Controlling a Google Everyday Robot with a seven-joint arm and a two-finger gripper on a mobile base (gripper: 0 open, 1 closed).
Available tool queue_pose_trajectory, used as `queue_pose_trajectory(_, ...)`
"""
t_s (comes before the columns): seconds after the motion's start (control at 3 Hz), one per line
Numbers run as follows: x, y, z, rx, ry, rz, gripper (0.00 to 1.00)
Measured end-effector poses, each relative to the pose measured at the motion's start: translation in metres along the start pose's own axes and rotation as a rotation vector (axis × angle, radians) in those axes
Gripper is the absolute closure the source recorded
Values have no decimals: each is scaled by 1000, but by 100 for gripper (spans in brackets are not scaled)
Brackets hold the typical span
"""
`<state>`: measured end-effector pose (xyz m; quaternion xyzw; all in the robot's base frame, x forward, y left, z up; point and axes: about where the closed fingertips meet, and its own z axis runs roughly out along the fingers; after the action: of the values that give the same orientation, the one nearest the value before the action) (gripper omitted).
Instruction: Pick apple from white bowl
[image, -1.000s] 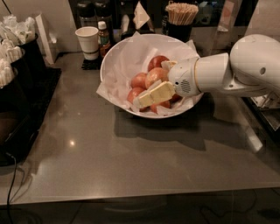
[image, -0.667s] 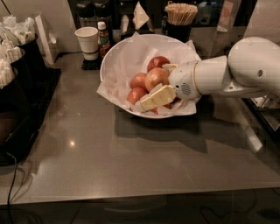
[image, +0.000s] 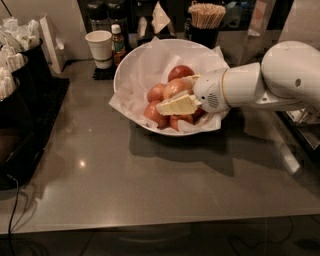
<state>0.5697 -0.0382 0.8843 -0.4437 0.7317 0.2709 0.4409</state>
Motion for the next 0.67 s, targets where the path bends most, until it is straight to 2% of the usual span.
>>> queue_pose_trajectory(0.67,0,0,0,0,0,0,88)
